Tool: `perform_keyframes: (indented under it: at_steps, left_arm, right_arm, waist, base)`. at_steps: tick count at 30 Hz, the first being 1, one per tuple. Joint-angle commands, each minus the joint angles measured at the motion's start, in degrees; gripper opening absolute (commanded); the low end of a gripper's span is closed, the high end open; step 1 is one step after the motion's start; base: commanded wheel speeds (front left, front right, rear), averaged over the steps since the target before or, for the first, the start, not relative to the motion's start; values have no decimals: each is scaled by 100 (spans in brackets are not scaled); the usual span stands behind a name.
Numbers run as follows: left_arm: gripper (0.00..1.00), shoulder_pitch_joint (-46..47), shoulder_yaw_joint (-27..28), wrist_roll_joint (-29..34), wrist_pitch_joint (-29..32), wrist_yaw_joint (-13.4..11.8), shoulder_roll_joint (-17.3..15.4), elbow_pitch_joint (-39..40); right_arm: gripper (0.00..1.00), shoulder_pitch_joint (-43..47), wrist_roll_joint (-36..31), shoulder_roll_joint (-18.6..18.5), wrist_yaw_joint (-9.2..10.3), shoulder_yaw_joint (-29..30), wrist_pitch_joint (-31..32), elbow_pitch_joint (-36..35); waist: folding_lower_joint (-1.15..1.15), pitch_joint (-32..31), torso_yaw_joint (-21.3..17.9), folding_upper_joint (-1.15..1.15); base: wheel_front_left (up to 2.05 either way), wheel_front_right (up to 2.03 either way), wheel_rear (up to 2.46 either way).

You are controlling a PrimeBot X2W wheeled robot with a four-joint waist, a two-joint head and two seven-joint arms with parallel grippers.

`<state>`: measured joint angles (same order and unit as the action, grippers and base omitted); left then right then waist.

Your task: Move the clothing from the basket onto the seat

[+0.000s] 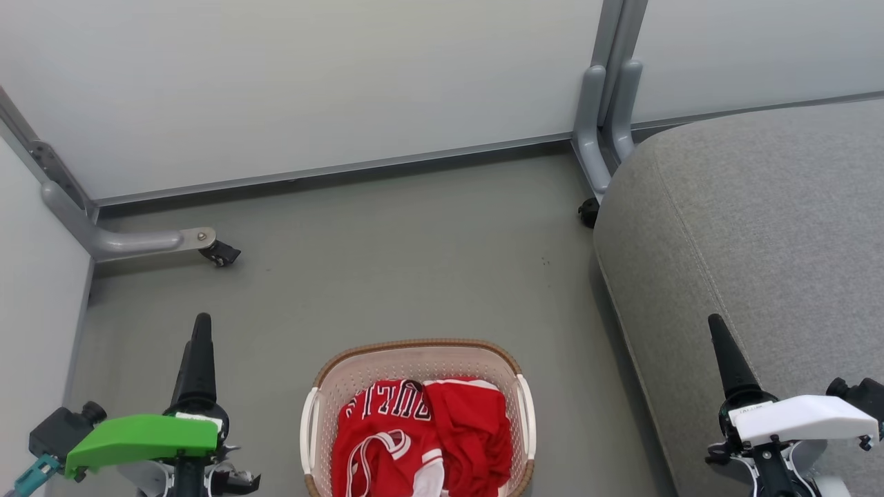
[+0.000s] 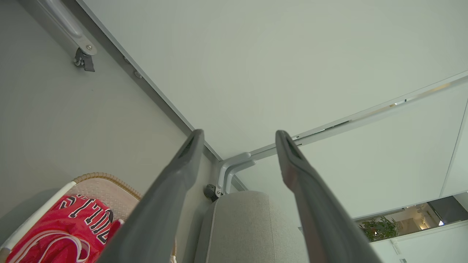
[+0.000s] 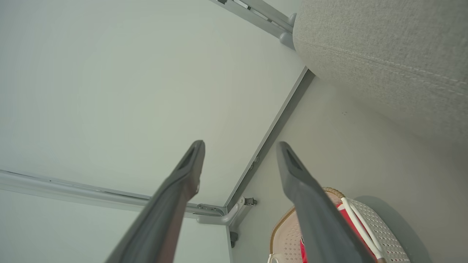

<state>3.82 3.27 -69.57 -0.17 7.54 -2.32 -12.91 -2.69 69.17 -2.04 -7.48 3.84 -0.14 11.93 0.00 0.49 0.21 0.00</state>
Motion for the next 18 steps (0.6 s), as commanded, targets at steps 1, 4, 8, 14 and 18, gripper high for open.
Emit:
perform_keyframes:
  at_steps: [1,4,8,14,18]
  left_arm:
    - [100,12,3,404,-71,-2,-46,188]
    - [100,-22,69,828,-139,-22,-34,305]
    - [100,-52,60,1027,-224,-82,-32,385]
    - [100,-66,-150,1749,-345,-166,-35,464]
    - [100,-121,-329,2237,-421,-244,-38,491]
  right_arm:
    - [100,15,-236,-49,-1,43,-71,-125]
    - [100,36,-589,-51,-1,92,-139,-158]
    - [100,62,-1141,-54,-1,42,-227,-180]
    - [100,74,-1932,-59,-1,-182,-346,-330]
    - [100,113,-2423,-68,-1,-324,-422,-439]
  waist:
    - [0,9,-2,0]
    - [0,21,-6,0]
    - [0,38,-8,0]
    - [0,66,-5,0]
    - [0,70,3,0]
  base:
    - [0,0,0]
    - [0,0,0]
    - [0,0,0]
    - [0,0,0]
    - [0,0,0]
